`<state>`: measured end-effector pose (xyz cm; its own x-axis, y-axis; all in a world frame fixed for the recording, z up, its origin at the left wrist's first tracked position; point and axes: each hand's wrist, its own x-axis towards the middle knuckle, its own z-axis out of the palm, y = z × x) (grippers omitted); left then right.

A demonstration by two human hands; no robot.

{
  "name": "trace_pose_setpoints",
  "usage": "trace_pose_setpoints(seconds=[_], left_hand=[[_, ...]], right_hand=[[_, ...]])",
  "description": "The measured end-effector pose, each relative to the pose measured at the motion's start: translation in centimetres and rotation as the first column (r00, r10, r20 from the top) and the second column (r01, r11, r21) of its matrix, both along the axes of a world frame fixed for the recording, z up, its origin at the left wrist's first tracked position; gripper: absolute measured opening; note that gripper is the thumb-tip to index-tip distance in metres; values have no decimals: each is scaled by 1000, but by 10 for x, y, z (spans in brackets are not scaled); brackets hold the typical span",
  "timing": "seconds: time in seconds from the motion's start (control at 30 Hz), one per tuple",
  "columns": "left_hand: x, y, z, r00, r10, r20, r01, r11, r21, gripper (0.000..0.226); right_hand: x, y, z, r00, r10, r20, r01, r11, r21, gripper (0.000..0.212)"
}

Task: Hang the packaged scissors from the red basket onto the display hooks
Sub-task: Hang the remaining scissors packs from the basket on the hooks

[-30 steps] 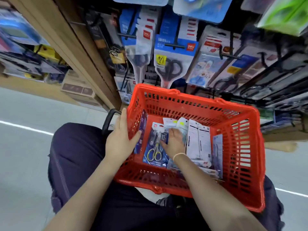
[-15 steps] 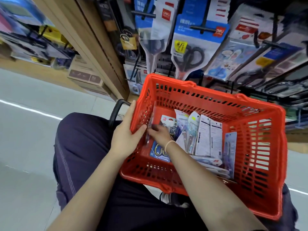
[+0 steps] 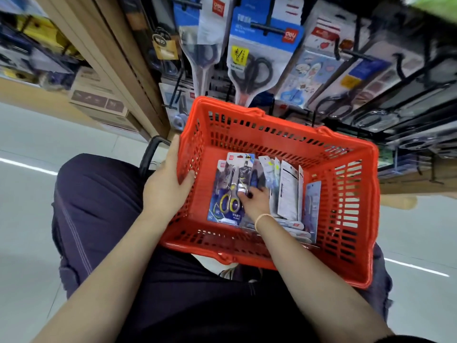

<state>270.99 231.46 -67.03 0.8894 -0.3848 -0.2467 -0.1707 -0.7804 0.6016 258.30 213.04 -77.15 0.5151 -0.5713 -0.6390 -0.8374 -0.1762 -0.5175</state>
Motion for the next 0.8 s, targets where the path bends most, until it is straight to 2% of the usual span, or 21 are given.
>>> trace_pose_setpoints(seconds=[0.03, 0.1, 0.2, 0.3, 0.4, 0.47, 0.57, 0.63, 0.7, 0.8], left_hand=[[-1, -1, 1, 1000, -4, 17, 4, 1000, 17, 83], [-3, -1, 2, 999, -7, 34, 6, 1000, 27, 83], [-3, -1, 3, 999, -5, 34, 5, 1000, 27, 83], [-4, -1, 3, 1000, 2, 30, -3, 1000, 24, 83], [-4, -1, 4, 1000, 12, 21, -13, 1000, 18, 83], [-3, -1, 4, 1000, 18, 13, -18, 1000, 2, 83], [-1, -2, 1, 1000, 28, 0, -28, 1000, -15, 83], [0, -2, 0, 999, 38, -8, -38, 999, -20, 83], [0, -2, -1, 999, 45, -17, -46, 998, -32, 83], [1, -1, -2, 999, 40, -25, -42, 998, -52, 82]], right_hand=[[0, -2, 0, 1000, 14, -23, -13, 1000, 14, 16], [1, -4, -6, 998, 27, -55, -25, 999, 30, 43], [4, -2, -11, 998, 28, -63, -26, 999, 35, 69], [9, 2, -19, 995, -95, -40, 97, 993, 60, 85], [15, 5, -23, 991, -132, -23, 133, 990, 45, 93], [19, 5, -19, 993, -118, 5, 117, 990, 82, 89], [21, 1, -22, 998, -50, 32, 47, 994, 100, 85], [24, 1, -25, 999, -18, 45, 15, 998, 60, 91], [29, 1, -25, 997, -75, 0, 75, 996, 48, 100], [40, 3, -27, 993, -110, -36, 113, 987, 112, 106]])
